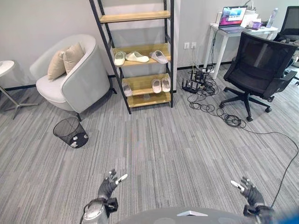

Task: Arrange the slippers neatly on the shoe rack.

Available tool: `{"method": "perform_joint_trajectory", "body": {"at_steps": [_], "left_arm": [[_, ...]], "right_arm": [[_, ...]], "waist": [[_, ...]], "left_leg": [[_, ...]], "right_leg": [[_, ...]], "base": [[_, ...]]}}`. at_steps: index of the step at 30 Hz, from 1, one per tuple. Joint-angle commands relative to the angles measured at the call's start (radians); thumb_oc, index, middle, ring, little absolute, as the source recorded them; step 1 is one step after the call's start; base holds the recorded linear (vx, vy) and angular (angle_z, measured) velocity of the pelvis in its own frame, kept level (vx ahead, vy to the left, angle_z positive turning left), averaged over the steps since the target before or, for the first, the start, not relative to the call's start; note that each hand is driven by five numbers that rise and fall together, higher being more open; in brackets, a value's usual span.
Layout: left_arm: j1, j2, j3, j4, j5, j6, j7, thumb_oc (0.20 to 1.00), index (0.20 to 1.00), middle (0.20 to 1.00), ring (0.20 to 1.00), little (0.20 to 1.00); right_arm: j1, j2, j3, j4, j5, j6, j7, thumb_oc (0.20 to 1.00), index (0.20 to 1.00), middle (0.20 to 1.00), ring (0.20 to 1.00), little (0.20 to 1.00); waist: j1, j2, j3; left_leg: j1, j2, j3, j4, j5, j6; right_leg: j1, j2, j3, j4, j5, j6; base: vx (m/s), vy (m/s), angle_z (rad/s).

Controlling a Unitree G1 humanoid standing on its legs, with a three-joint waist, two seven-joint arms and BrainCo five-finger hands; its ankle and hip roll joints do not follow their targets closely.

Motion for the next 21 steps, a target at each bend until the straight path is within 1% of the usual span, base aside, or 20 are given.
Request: {"method": "perform_joint_trajectory", "body": {"at_steps": [1, 2, 3, 4, 6, 7, 8, 9, 10, 11, 12, 13, 14, 15, 16, 17, 19, 20, 21], "left_arm": [[-0.085, 0.006, -0.065, 0.199, 0.125, 0.000, 0.058, 1.000, 1.000, 1.000, 1.000, 1.000], [-0.102, -0.002, -0.065, 0.280, 0.124, 0.000, 0.068, 1.000, 1.000, 1.000, 1.000, 1.000], [-0.126, -0.027, -0.084, 0.413, 0.132, 0.002, 0.082, 1.000, 1.000, 1.000, 1.000, 1.000], [-0.127, -0.027, -0.084, 0.414, 0.132, 0.001, 0.082, 1.000, 1.000, 1.000, 1.000, 1.000], [-0.137, -0.067, -0.131, 0.462, 0.150, 0.000, 0.092, 1.000, 1.000, 1.000, 1.000, 1.000], [-0.161, -0.094, -0.163, 0.461, 0.160, -0.001, 0.093, 1.000, 1.000, 1.000, 1.000, 1.000], [-0.160, -0.093, -0.163, 0.461, 0.159, -0.001, 0.093, 1.000, 1.000, 1.000, 1.000, 1.000], [-0.163, -0.099, -0.178, 0.450, 0.157, -0.004, 0.094, 1.000, 1.000, 1.000, 1.000, 1.000], [-0.176, -0.104, -0.197, 0.414, 0.163, -0.003, 0.095, 1.000, 1.000, 1.000, 1.000, 1.000], [-0.182, -0.105, -0.215, 0.389, 0.176, -0.003, 0.096, 1.000, 1.000, 1.000, 1.000, 1.000], [-0.188, -0.104, -0.238, 0.350, 0.196, -0.011, 0.100, 1.000, 1.000, 1.000, 1.000, 1.000], [-0.198, -0.106, -0.261, 0.291, 0.215, -0.009, 0.104, 1.000, 1.000, 1.000, 1.000, 1.000], [-0.205, -0.106, -0.270, 0.270, 0.220, -0.008, 0.103, 1.000, 1.000, 1.000, 1.000, 1.000], [-0.202, -0.110, -0.264, 0.239, 0.213, -0.005, 0.098, 1.000, 1.000, 1.000, 1.000, 1.000], [-0.200, -0.116, -0.257, 0.226, 0.210, -0.003, 0.092, 1.000, 1.000, 1.000, 1.000, 1.000], [-0.192, -0.123, -0.254, 0.254, 0.212, -0.006, 0.095, 1.000, 1.000, 1.000, 1.000, 1.000], [-0.200, -0.118, -0.252, 0.334, 0.221, -0.011, 0.109, 1.000, 1.000, 1.000, 1.000, 1.000], [-0.188, -0.116, -0.237, 0.401, 0.216, -0.013, 0.124, 1.000, 1.000, 1.000, 1.000, 1.000], [-0.178, -0.115, -0.232, 0.452, 0.216, -0.011, 0.133, 1.000, 1.000, 1.000, 1.000, 1.000]], "right_arm": [[-0.056, 0.031, 0.089, 0.162, -0.062, 0.011, -0.052, 1.000, 1.000, 1.000, 1.000, 1.000], [-0.066, 0.035, 0.089, 0.180, -0.055, 0.000, -0.053, 1.000, 1.000, 1.000, 1.000, 1.000], [-0.082, 0.043, 0.075, 0.218, -0.038, -0.026, -0.072, 1.000, 1.000, 1.000, 1.000, 1.000], [-0.083, 0.043, 0.075, 0.218, -0.038, -0.027, -0.072, 1.000, 1.000, 1.000, 1.000, 1.000], [-0.085, 0.048, 0.074, 0.232, -0.036, -0.046, -0.089, 1.000, 1.000, 1.000, 1.000, 1.000], [-0.081, 0.140, 0.094, 0.165, -0.059, -0.003, -0.166, 1.000, 1.000, 1.000, 1.000, 1.000], [-0.079, 0.141, 0.095, 0.163, -0.059, -0.002, -0.167, 1.000, 1.000, 1.000, 1.000, 1.000], [-0.049, 0.166, 0.102, 0.130, -0.074, 0.005, -0.195, 1.000, 1.000, 1.000, 1.000, 1.000], [-0.013, 0.192, 0.102, 0.075, -0.086, 0.026, -0.236, 1.000, 1.000, 1.000, 1.000, 1.000], [0.006, 0.200, 0.104, 0.043, -0.092, 0.034, -0.250, 1.000, 1.000, 1.000, 1.000, 1.000], [0.008, 0.204, 0.109, 0.023, -0.096, 0.042, -0.265, 1.000, 1.000, 1.000, 1.000, 1.000], [0.005, 0.206, 0.117, 0.021, -0.105, 0.051, -0.285, 1.000, 1.000, 1.000, 1.000, 1.000], [-0.006, 0.210, 0.120, 0.024, -0.105, 0.059, -0.303, 1.000, 1.000, 1.000, 1.000, 1.000], [-0.012, 0.219, 0.121, 0.018, -0.110, 0.070, -0.320, 1.000, 1.000, 1.000, 1.000, 1.000], [-0.017, 0.232, 0.123, 0.004, -0.105, 0.075, -0.331, 1.000, 1.000, 1.000, 1.000, 1.000], [-0.030, 0.263, 0.123, -0.005, -0.081, 0.074, -0.349, 1.000, 1.000, 1.000, 1.000, 1.000], [-0.058, 0.291, 0.163, 0.006, -0.084, 0.097, -0.375, 1.000, 1.000, 1.000, 1.000, 1.000], [-0.074, 0.316, 0.217, 0.014, -0.105, 0.129, -0.413, 1.000, 1.000, 1.000, 1.000, 1.000], [-0.077, 0.330, 0.239, 0.024, -0.117, 0.148, -0.432, 1.000, 1.000, 1.000, 1.000, 1.000]], "waist": [[0.006, -0.018, -0.039], [0.002, -0.016, -0.035], [-0.009, -0.010, -0.027], [-0.008, -0.010, -0.026], [-0.026, -0.004, -0.019], [-0.038, -0.004, -0.013], [-0.038, -0.004, -0.013], [-0.039, -0.006, -0.009], [-0.042, -0.020, 0.008], [-0.046, -0.027, 0.022], [-0.048, -0.033, 0.039], [-0.048, -0.031, 0.058], [-0.046, -0.029, 0.073], [-0.042, -0.025, 0.080], [-0.036, -0.024, 0.084], [-0.025, -0.023, 0.087], [-0.008, -0.023, 0.097], [0.021, -0.021, 0.094], [0.031, -0.018, 0.084]], "left_leg": [[-0.009, 0.046, -0.083, 0.005, 0.009, -0.047], [-0.012, 0.047, -0.080, 0.005, 0.009, -0.048], [-0.010, 0.049, -0.076, 0.005, 0.007, -0.049], [-0.010, 0.049, -0.075, 0.005, 0.007, -0.049], [0.001, 0.055, -0.068, 0.005, -0.001, -0.055], [0.015, 0.065, -0.067, 0.005, -0.012, -0.065], [0.016, 0.065, -0.067, 0.005, -0.012, -0.065], [0.027, 0.071, -0.067, 0.008, -0.018, -0.071], [-0.033, 0.062, -0.058, 0.150, -0.077, -0.094], [-0.074, 0.060, -0.046, 0.229, -0.107, -0.110], [-0.138, 0.059, -0.033, 0.351, -0.111, -0.131], [-0.198, 0.061, -0.020, 0.452, -0.093, -0.149], [-0.232, 0.060, -0.007, 0.509, -0.067, -0.158], [-0.263, 0.051, -0.004, 0.514, -0.066, -0.151], [-0.302, 0.026, 0.002, 0.496, -0.076, -0.131], [-0.351, 0.005, 0.020, 0.417, -0.057, -0.111], [-0.384, 0.006, 0.020, 0.368, -0.004, -0.107], [-0.407, -0.014, -0.017, 0.356, 0.021, -0.105], [-0.373, -0.019, -0.029, 0.318, 0.020, -0.091]], "right_leg": [[-0.017, -0.067, 0.000, 0.010, 0.037, 0.058], [-0.020, -0.065, 0.004, 0.010, 0.038, 0.058], [-0.020, -0.058, 0.017, 0.010, 0.036, 0.053], [-0.020, -0.058, 0.018, 0.010, 0.036, 0.052], [-0.016, -0.050, 0.033, 0.010, 0.037, 0.045], [-0.015, -0.042, 0.045, 0.013, 0.036, 0.031], [-0.014, -0.042, 0.045, 0.013, 0.036, 0.031], [-0.019, -0.038, 0.052, 0.027, 0.029, 0.024], [-0.038, -0.051, 0.058, 0.064, 0.013, 0.009], [-0.044, -0.058, 0.058, 0.086, 0.001, 0.003], [-0.048, -0.066, 0.052, 0.102, -0.006, -0.001], [-0.056, -0.068, 0.040, 0.120, -0.013, -0.001], [-0.063, -0.070, 0.029, 0.136, -0.021, -0.002], [-0.067, -0.071, 0.017, 0.141, -0.029, -0.003], [-0.064, -0.071, 0.011, 0.134, -0.034, -0.001], [-0.047, -0.067, 0.014, 0.114, -0.037, 0.001], [-0.004, -0.059, 0.023, 0.090, -0.042, 0.005], [0.036, -0.042, 0.056, 0.071, -0.055, 0.009], [0.059, -0.033, 0.064, 0.061, -0.067, 0.015]], "base": [[0.00, 0.000, 0.00], [-0.01, -0.066, -0.10], [0.00, -0.056, -0.19], [0.03, -0.071, -0.23], [0.09, -0.139, -0.09], [0.11, -0.173, 0.02], [0.11, -0.180, -0.07], [0.03, -0.162, -0.12], [0.02, -0.209, -0.10], [-0.04, -0.194, 0.01], [-0.06, -0.117, 0.21], [-0.06, -0.082, 0.27], [-0.03, -0.040, 0.28], [0.03, -0.021, 0.11], [0.16, 0.013, 0.08], [0.22, 0.034, 0.15], [0.32, 0.067, 0.30], [0.43, 0.101, 0.19], [0.51, 0.132, -0.02]]}}
